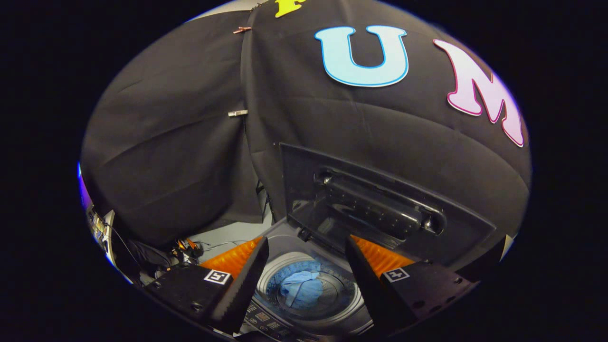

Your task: Put the clothes into the washing machine and then close the washing machine lid.

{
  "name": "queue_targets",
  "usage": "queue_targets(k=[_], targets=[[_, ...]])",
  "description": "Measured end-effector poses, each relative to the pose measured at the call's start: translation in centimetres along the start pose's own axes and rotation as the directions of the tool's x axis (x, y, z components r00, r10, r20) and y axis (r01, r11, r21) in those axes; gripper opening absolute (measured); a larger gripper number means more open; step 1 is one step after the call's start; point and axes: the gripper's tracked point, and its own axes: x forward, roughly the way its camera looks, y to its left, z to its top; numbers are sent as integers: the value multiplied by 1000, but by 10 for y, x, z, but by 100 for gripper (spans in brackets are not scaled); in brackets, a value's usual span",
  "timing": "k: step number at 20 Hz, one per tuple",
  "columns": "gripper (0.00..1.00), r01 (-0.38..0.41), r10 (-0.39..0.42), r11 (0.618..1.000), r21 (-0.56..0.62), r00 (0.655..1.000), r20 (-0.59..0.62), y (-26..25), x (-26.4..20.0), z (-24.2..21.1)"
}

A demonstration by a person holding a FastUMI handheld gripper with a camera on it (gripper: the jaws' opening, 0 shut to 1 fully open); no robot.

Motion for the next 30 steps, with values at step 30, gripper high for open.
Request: queue_targets(k=[30], targets=[[99,459,-521,839,291,832,192,-185,-7,73]])
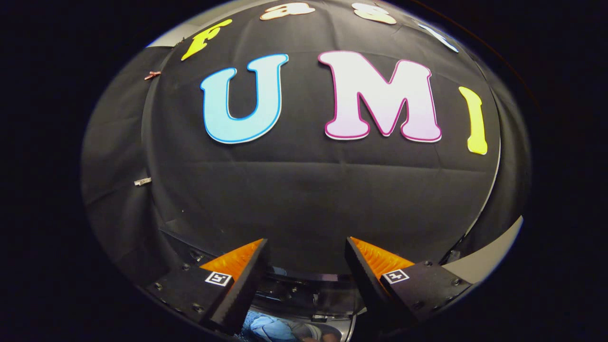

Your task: Put the clothes into the washing machine and then close the washing machine lid.

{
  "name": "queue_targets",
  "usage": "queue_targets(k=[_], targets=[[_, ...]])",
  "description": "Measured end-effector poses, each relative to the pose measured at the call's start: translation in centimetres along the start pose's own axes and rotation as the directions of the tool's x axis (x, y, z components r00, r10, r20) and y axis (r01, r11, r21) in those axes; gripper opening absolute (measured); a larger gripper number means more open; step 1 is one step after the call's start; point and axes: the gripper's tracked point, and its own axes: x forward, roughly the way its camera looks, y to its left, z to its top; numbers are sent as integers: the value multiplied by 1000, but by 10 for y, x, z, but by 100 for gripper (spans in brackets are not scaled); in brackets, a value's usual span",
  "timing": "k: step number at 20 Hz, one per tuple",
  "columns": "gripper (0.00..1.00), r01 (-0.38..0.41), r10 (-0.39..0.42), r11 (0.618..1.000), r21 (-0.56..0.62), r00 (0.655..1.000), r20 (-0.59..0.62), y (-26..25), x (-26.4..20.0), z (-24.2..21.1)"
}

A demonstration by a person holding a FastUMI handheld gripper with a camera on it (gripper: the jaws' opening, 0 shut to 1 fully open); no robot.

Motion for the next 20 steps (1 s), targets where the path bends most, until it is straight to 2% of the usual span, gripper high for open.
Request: queue_targets(k=[6,11,16,20], targets=[[100,15,-15,1000,0,1000,-15,-1,-2,-4],[100,2,0,999,47,999,-46,0,-8,-9],[100,14,-11,999,49,999,-52,1,-25,-13],[100,45,-42,998,50,998,-55,8,-60,-26]])
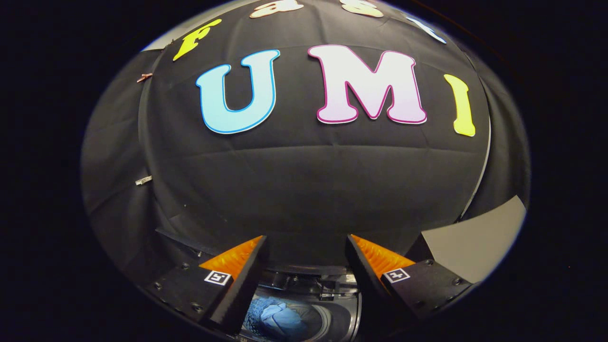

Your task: Put the clothes into the washing machine and then close the washing machine lid.

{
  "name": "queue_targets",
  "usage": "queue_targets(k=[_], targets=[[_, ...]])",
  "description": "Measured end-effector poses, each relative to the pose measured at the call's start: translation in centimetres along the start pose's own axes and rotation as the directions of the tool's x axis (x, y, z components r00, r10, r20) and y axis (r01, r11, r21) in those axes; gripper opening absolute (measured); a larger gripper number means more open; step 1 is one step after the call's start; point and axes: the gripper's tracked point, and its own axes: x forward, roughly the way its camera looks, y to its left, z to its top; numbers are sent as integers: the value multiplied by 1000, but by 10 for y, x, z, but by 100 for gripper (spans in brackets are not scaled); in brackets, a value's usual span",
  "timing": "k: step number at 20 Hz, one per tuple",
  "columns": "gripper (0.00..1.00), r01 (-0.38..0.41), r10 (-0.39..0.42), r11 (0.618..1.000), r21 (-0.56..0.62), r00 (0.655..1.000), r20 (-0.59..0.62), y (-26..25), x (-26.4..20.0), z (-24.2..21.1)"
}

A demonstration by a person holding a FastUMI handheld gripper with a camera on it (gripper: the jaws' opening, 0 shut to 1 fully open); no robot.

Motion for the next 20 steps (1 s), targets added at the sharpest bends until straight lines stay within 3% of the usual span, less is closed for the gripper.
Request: queue_targets(k=[13,20], targets=[[99,-65,67,998,13,989,-133,14,-74,-67],[99,-102,99,995,-24,992,-79,21,-110,-59]])
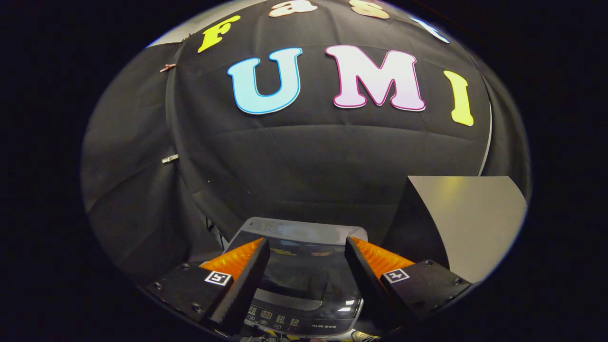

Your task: Put the clothes into the washing machine and then close the washing machine lid.

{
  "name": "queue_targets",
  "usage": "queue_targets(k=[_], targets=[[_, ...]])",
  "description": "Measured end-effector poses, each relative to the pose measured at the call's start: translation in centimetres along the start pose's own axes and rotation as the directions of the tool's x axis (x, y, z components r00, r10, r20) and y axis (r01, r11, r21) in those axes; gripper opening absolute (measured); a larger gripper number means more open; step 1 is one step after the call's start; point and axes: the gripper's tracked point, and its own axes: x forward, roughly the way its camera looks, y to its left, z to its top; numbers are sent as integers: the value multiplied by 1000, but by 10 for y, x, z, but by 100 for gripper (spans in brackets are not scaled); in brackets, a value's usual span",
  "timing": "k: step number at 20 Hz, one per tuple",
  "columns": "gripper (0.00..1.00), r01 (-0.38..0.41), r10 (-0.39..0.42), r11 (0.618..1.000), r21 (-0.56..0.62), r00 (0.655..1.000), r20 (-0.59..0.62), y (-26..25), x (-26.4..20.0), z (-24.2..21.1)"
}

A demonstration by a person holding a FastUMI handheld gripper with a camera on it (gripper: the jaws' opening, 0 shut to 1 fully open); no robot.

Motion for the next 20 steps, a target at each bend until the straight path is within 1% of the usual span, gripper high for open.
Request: queue_targets(k=[7,12,16,18,20], targets=[[99,-20,22,1000,-23,998,55,0,-30,13],[99,-62,68,997,-47,987,148,1,-77,38],[99,-79,94,994,-69,966,243,-6,-125,58],[99,-78,97,994,-75,948,302,-14,-154,70],[99,-99,123,991,-85,925,360,-17,-184,78]])
